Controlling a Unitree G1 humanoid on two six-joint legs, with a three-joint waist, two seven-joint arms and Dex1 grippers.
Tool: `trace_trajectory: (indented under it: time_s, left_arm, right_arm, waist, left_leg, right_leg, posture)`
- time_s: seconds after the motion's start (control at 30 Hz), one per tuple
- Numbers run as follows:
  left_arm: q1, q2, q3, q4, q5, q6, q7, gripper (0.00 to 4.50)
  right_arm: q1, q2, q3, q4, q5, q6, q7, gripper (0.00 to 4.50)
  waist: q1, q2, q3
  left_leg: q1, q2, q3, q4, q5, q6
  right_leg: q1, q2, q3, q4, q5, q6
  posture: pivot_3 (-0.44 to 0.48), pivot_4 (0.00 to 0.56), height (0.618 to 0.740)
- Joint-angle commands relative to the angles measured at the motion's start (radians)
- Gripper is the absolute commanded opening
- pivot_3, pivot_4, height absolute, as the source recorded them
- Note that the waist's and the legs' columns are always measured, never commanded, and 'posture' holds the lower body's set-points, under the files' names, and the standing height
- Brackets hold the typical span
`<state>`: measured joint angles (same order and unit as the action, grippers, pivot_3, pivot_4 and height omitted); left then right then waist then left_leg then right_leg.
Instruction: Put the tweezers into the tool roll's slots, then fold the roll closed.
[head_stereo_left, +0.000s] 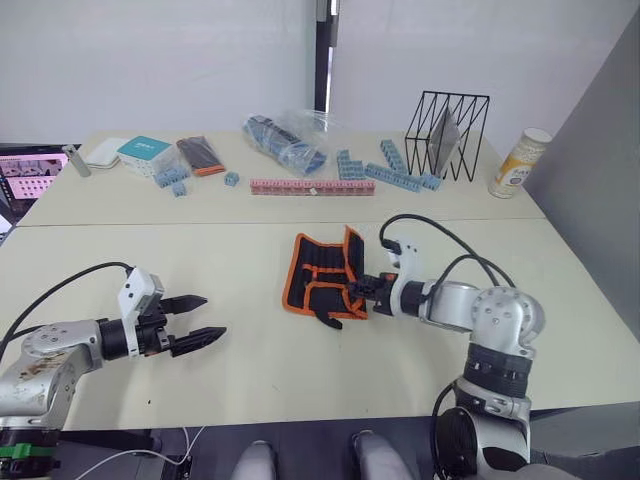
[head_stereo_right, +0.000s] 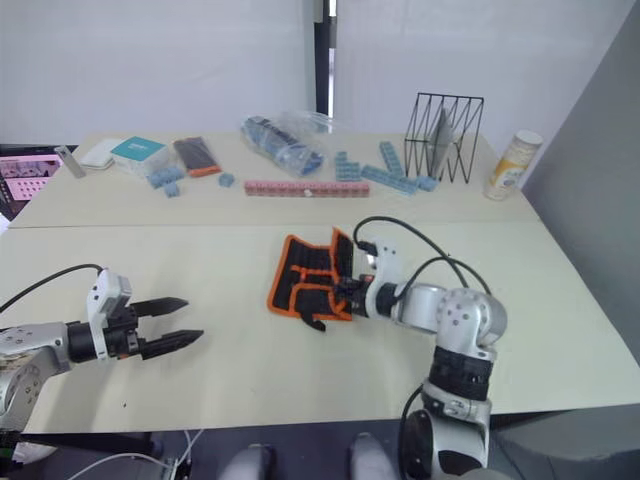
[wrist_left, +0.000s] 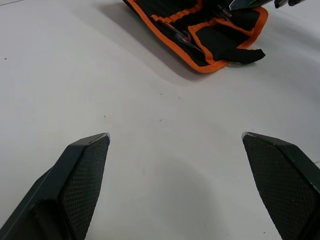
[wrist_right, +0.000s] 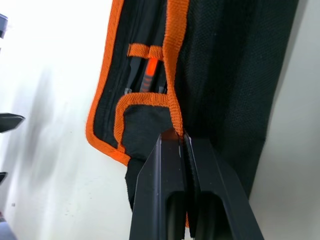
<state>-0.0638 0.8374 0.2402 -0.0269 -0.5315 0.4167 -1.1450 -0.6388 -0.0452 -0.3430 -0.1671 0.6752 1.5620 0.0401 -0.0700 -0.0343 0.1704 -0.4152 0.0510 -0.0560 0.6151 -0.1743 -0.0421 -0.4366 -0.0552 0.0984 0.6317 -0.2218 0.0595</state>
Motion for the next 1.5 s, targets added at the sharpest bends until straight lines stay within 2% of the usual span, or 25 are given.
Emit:
trace_trajectory:
  time_s: [0.03, 0.23, 0.37, 0.47, 0.6, 0.67, 0.7, 0.8, 0.83, 0.93, 1.07, 1.23, 1.5]
  left_arm:
    - [0.009, 0.004, 0.034, -0.03, -0.01, -0.01, 0.007, 4.5]
    - [0.002, 0.007, 0.029, -0.027, -0.008, -0.012, 0.009, 4.5]
    - [-0.025, 0.003, 0.015, -0.009, 0.0, -0.011, 0.014, 4.5]
    - [-0.041, 0.006, 0.009, 0.003, 0.002, -0.012, 0.006, 4.5]
    - [-0.069, 0.003, -0.003, 0.018, 0.001, -0.006, 0.002, 4.5]
    - [-0.091, -0.009, -0.015, 0.019, -0.008, 0.007, 0.004, 4.5]
    - [-0.101, -0.015, -0.022, 0.017, -0.012, 0.012, 0.004, 4.5]
    - [-0.12, -0.028, -0.045, 0.002, -0.015, 0.027, -0.001, 4.5]
    - [-0.125, -0.03, -0.052, 0.001, -0.013, 0.029, -0.005, 4.5]
    - [-0.14, -0.033, -0.065, 0.012, -0.01, 0.03, -0.014, 4.5]
    - [-0.161, -0.043, -0.086, 0.024, -0.008, 0.04, -0.022, 4.5]
    - [-0.208, -0.077, -0.093, 0.013, -0.051, 0.133, 0.009, 4.5]
    - [-0.243, -0.115, -0.121, 0.013, -0.079, 0.258, 0.031, 4.5]
  right_arm:
    - [0.006, 0.024, -0.016, 0.042, -0.019, -0.054, 0.011, 0.02]
    - [0.004, 0.059, -0.068, 0.138, 0.005, -0.107, 0.067, 0.02]
    - [0.015, 0.093, -0.143, 0.179, 0.07, -0.132, 0.127, 1.28]
    - [0.029, 0.091, -0.152, 0.167, 0.094, -0.135, 0.145, 2.32]
    - [0.051, 0.064, -0.128, 0.132, 0.144, -0.126, 0.204, 3.66]
    - [0.075, 0.017, -0.073, 0.109, 0.127, -0.166, 0.243, 4.35]
    - [0.09, -0.011, -0.036, 0.094, 0.114, -0.202, 0.275, 4.48]
    - [0.14, -0.123, 0.095, 0.034, 0.084, -0.326, 0.419, 4.48]
    - [0.156, -0.166, 0.15, 0.019, 0.046, -0.402, 0.469, 4.22]
    - [0.194, -0.272, 0.268, 0.014, -0.032, -0.552, 0.589, 3.19]
    - [0.196, -0.303, 0.297, 0.054, -0.031, -0.581, 0.638, 1.79]
    - [0.217, -0.327, 0.369, 0.056, -0.092, -0.686, 0.687, 0.12]
    - [0.226, -0.363, 0.503, 0.202, -0.345, -0.966, 0.664, 0.05]
  waist:
    - [0.0, 0.0, 0.0]
    - [0.0, 0.0, 0.0]
    - [-0.001, 0.0, 0.0]
    - [-0.002, 0.0, 0.0]
    - [-0.002, 0.0, 0.0]
    - [-0.001, 0.0, 0.0]
    - [0.002, 0.0, 0.0]
    - [0.002, 0.0, 0.0]
    - [0.001, 0.0, 0.0]
    - [-0.003, 0.0, 0.0]
    - [-0.005, 0.0, 0.0]
    - [0.003, 0.0, 0.0]
    - [0.003, 0.0, 0.0]
  left_leg:
    - [0.0, 0.0, 0.0, 0.0, 0.0, 0.0]
    - [0.0, 0.0, 0.0, 0.0, 0.0, 0.0]
    - [0.0, 0.0, 0.0, 0.0, 0.0, 0.0]
    - [0.0, 0.0, 0.0, 0.0, 0.0, 0.0]
    - [0.0, 0.0, 0.0, 0.0, 0.0, 0.0]
    - [0.0, 0.0, 0.0, 0.0, 0.0, 0.0]
    - [0.0, 0.0, 0.0, 0.0, 0.0, 0.0]
    - [0.0, 0.0, 0.0, 0.0, 0.0, 0.0]
    - [0.0, 0.0, 0.0, 0.0, 0.0, 0.0]
    - [0.0, 0.0, 0.0, 0.0, 0.0, 0.0]
    - [0.001, 0.0, 0.0, 0.0, 0.0, 0.0]
    - [0.0, 0.0, 0.0, 0.001, 0.0, 0.0]
    - [0.0, 0.0, 0.0, 0.001, 0.0, 0.0]
  right_leg:
    - [0.0, 0.0, 0.0, 0.0, 0.0, 0.0]
    - [0.0, 0.0, 0.0, 0.0, 0.0, 0.0]
    - [0.0, 0.0, 0.0, 0.0, 0.0, 0.0]
    - [0.0, 0.0, 0.0, 0.0, 0.0, 0.0]
    - [0.0, 0.0, 0.0, 0.0, 0.0, 0.0]
    - [0.0, 0.0, 0.0, 0.0, 0.0, 0.0]
    - [0.0, 0.0, 0.0, 0.0, 0.0, 0.0]
    - [0.001, 0.0, 0.0, -0.001, 0.0, 0.0]
    - [0.001, 0.0, 0.0, -0.001, 0.0, 0.001]
    - [0.001, 0.0, 0.0, 0.0, 0.0, 0.001]
    - [0.0, 0.001, 0.0, 0.0, 0.0, 0.0]
    - [0.001, 0.001, 0.0, 0.0, 0.0, 0.001]
    - [0.001, 0.001, 0.0, 0.0, 0.0, 0.001]
  posture:
    - [0.0, 0.15, 0.737]
    - [0.0, 0.15, 0.737]
    - [0.0, 0.15, 0.737]
    - [0.0, 0.15, 0.737]
    - [0.0, 0.15, 0.737]
    - [0.0, 0.15, 0.737]
    - [0.0, 0.15, 0.737]
    - [0.0, 0.15, 0.737]
    - [0.0, 0.15, 0.737]
    - [0.0, 0.15, 0.737]
    - [0.0, 0.15, 0.737]
    - [0.0, 0.15, 0.737]
    - [0.0, 0.15, 0.737]
